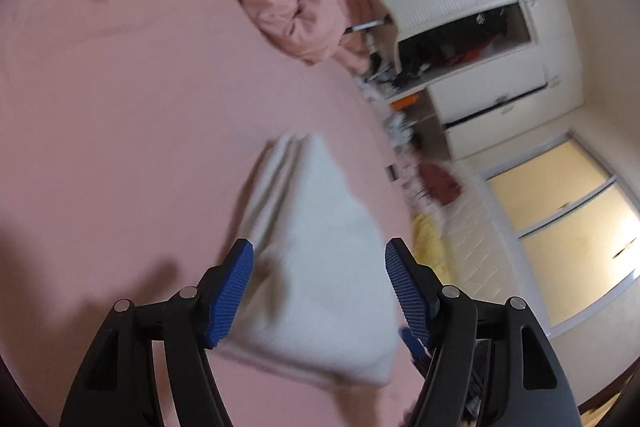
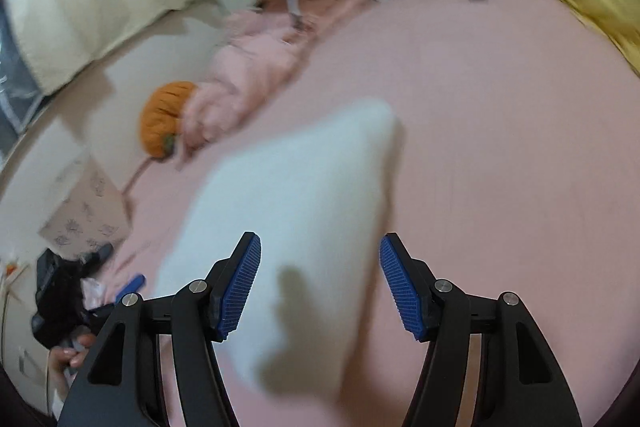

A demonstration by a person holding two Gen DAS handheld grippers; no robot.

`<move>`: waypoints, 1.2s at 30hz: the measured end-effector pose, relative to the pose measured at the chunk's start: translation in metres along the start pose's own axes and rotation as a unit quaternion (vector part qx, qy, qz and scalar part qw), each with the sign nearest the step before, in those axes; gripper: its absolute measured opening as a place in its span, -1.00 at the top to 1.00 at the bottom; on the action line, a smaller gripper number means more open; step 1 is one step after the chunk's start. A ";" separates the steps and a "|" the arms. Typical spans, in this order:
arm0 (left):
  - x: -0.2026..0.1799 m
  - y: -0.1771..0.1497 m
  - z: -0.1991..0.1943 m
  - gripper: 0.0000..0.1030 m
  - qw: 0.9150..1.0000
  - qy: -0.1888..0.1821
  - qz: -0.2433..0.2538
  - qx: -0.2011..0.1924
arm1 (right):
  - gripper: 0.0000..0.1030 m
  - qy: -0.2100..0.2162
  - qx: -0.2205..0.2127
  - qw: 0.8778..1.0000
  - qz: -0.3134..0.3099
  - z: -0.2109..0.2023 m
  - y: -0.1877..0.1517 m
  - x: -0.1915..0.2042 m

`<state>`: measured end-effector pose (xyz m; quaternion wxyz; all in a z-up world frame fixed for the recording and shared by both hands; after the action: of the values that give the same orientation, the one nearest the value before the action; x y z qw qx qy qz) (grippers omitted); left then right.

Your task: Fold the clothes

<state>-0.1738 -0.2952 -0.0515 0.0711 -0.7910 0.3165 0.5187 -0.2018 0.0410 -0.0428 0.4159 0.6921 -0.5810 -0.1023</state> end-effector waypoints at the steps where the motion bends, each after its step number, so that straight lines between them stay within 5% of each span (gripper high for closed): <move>1: 0.000 -0.008 0.004 -0.31 0.999 0.024 0.021 0.002 | -0.22 -0.010 0.005 1.000 0.004 -0.001 -0.015 0.004; 4: 0.001 -0.030 0.022 -0.31 0.995 0.072 0.073 0.008 | -0.22 -0.025 0.009 1.000 0.001 0.003 -0.036 0.019; 7: 0.008 -0.039 0.026 -0.31 0.994 0.074 0.074 0.009 | -0.22 -0.075 0.001 0.996 -0.053 0.001 -0.029 0.028; 9: 0.009 -0.038 0.023 -0.05 0.995 0.073 0.072 0.006 | -0.22 -0.084 0.002 0.994 -0.066 -0.002 -0.028 0.032; 11: 0.012 -0.034 0.018 0.63 0.995 0.077 0.071 0.000 | -0.22 -0.086 0.009 0.993 -0.086 -0.006 -0.035 0.035; 15: 0.019 -0.032 0.017 0.63 0.997 0.063 0.048 0.023 | -0.37 -0.109 0.009 0.986 -0.127 -0.015 -0.050 0.035; 19: 0.021 -0.030 0.008 0.63 1.000 0.001 -0.015 0.024 | -0.37 -0.102 -0.007 0.986 -0.133 -0.020 -0.051 0.044; 22: 0.027 -0.028 0.009 0.63 1.000 0.023 -0.012 0.016 | -0.38 -0.108 0.018 0.979 -0.170 -0.012 -0.067 0.053; 26: 0.030 -0.035 0.011 0.63 0.998 -0.010 -0.046 0.039 | -0.38 -0.146 0.013 0.971 -0.187 0.016 -0.063 0.051; 27: 0.030 -0.035 0.010 0.63 0.999 -0.004 -0.040 0.035 | -0.31 -0.151 0.020 0.970 -0.189 0.025 -0.059 0.050; 28: 0.029 -0.035 0.008 0.63 0.999 -0.002 -0.037 0.031 | 0.28 -0.124 0.018 0.976 -0.179 0.027 -0.053 0.050; 32: 0.031 -0.034 0.007 0.63 0.999 0.002 -0.036 0.040 | 0.38 -0.118 0.019 0.979 -0.167 0.024 -0.062 0.046; 34: 0.033 -0.033 0.006 0.43 0.998 -0.002 -0.044 0.053 | 0.34 -0.099 0.035 0.983 -0.148 0.029 -0.070 0.037; 35: 0.033 -0.032 0.002 -0.08 0.996 -0.015 -0.054 0.063 | 0.32 -0.084 0.033 0.986 -0.140 0.026 -0.068 0.035; 36: 0.031 -0.028 -0.001 -0.37 0.996 -0.020 -0.056 0.069 | 0.32 -0.076 0.036 0.987 -0.137 0.023 -0.067 0.035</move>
<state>-0.1490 -0.2870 -0.0844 0.1605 -0.7899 0.3051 0.5071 -0.1570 -0.0016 -0.0920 0.3273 0.7697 -0.5143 -0.1893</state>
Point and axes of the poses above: each gripper's, at about its wrist camera, not at the fingertips, and z roughly the way its jaws point, x to its left, y to its top, the point moved 5 cm from there along z, roughly the way its jaws point, and after that the axes turned 11 degrees about -z, right-handed, at the moved point
